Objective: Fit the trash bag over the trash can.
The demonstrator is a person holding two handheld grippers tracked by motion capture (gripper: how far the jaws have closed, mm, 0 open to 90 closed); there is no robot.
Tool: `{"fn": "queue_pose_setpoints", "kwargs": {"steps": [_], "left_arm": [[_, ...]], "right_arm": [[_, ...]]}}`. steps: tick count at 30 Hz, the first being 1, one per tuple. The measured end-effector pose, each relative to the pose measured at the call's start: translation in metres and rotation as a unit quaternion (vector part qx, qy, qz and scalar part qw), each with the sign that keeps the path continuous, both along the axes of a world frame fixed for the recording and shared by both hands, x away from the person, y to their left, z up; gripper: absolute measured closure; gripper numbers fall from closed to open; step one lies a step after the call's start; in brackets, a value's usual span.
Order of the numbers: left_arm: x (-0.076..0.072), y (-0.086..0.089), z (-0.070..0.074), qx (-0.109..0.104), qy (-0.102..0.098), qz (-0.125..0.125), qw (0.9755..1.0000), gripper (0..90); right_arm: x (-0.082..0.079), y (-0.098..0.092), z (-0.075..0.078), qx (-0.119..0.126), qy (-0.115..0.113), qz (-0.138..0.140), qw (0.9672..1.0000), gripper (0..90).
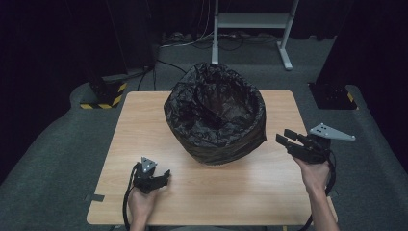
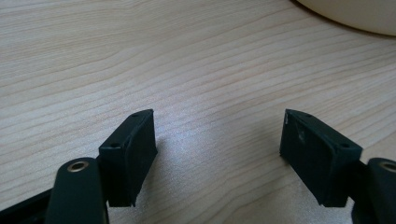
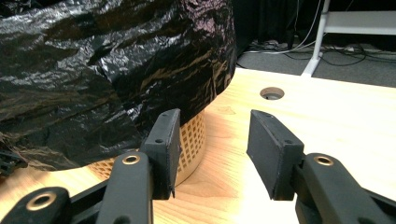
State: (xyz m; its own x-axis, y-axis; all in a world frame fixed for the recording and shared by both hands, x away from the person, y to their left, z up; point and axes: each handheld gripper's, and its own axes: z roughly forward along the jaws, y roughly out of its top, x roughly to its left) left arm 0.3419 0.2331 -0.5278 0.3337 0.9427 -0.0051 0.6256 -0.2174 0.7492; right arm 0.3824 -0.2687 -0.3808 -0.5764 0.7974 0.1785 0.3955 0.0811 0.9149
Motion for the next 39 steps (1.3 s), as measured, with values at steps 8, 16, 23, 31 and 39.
{"fn": "queue_pose_setpoints", "kwargs": {"steps": [8,16,23,31,39], "left_arm": [[0.000,0.000,0.000,0.000,0.000,0.000,1.0000,26.9],[0.000,0.000,0.000,0.000,0.000,0.000,1.0000,26.9],[0.000,0.000,0.000,0.000,0.000,0.000,1.0000,26.9],[0.000,0.000,0.000,0.002,0.001,-0.001,1.0000,26.9],[0.000,0.000,0.000,0.000,0.001,-0.001,1.0000,26.9]], "right_arm": [[-0.001,-0.001,-0.011,0.002,0.008,-0.002,1.0000,53.9],[0.000,0.002,-0.022,-0.007,0.016,0.001,0.9999,53.8],[0.001,0.005,-0.030,-0.004,0.020,0.004,0.9998,53.9],[0.001,0.010,-0.042,-0.004,0.030,0.006,0.9995,53.8],[0.003,0.014,-0.055,-0.013,0.045,0.006,0.9989,53.7]]}}
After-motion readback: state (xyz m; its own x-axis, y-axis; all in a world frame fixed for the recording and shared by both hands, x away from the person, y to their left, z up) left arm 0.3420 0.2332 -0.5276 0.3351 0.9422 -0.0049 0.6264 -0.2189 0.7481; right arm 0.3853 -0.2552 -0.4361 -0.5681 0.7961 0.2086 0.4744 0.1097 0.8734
